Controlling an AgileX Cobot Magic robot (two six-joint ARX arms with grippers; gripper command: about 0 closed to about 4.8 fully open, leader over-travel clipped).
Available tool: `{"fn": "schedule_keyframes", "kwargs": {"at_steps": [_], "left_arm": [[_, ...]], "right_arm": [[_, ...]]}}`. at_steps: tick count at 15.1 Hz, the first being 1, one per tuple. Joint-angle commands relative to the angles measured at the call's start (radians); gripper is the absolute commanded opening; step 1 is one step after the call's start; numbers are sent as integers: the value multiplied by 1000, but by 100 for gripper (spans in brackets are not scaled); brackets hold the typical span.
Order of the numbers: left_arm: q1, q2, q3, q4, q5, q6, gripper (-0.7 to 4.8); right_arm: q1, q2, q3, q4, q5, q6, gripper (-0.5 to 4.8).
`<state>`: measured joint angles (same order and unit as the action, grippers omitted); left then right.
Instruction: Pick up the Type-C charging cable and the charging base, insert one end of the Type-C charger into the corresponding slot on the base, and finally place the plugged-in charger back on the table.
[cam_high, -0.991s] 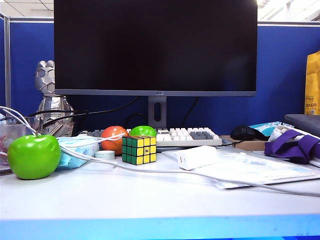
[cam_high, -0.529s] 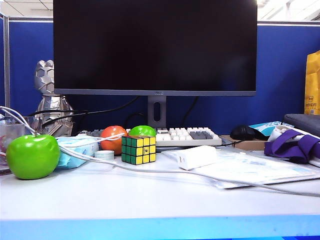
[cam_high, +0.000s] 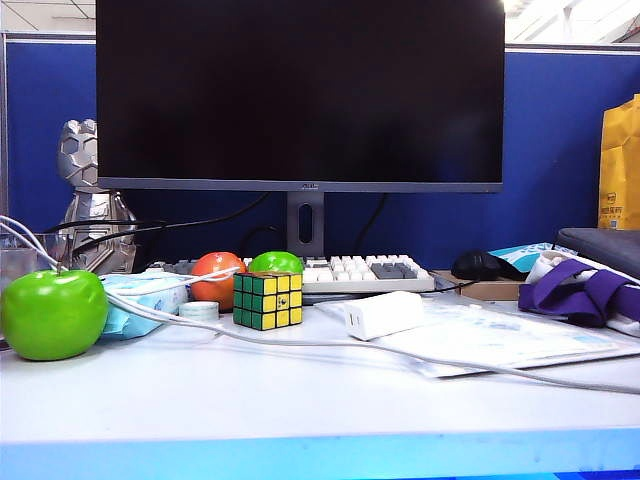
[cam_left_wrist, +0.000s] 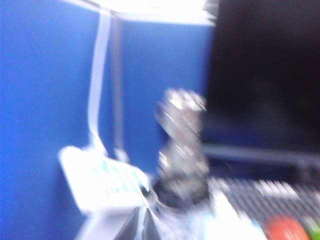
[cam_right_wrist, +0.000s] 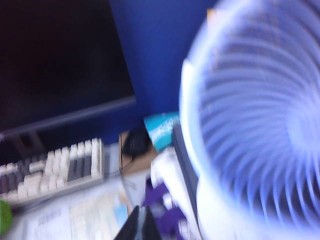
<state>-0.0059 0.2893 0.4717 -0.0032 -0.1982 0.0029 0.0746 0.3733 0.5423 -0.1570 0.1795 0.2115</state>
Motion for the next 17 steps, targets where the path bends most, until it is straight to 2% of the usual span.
{"fn": "schedule_keyframes", "kwargs": {"at_steps": [1,3,4,8,9,11,15,17], "left_arm": [[0,200,162,16,-48,-3,-4],[0,359,299,12,-27,-2,-4],[0,410,344,11,6,-2,-4],[-1,542,485,-89,204,-4,-4],[-1,545,489,-93,245,-20,-4],[-2,546,489,-100,319,-63,-4],[-2,548,489,-176,360,-60,-4],[-2,552,488,-184,387,-62,-4]], "right_arm": [[2,239,211,49,-84,-54,-4],[2,472,404,71,-255,-209,-4],[2,555,470,66,-330,-246,-4],[34,918,785,-108,-634,-290,-4],[56,969,829,-150,-646,-335,-4],[139,1040,863,-194,-646,-512,-4],[312,1089,863,-303,-443,-895,-4],[373,1126,863,-376,-389,-1054,-3]]}}
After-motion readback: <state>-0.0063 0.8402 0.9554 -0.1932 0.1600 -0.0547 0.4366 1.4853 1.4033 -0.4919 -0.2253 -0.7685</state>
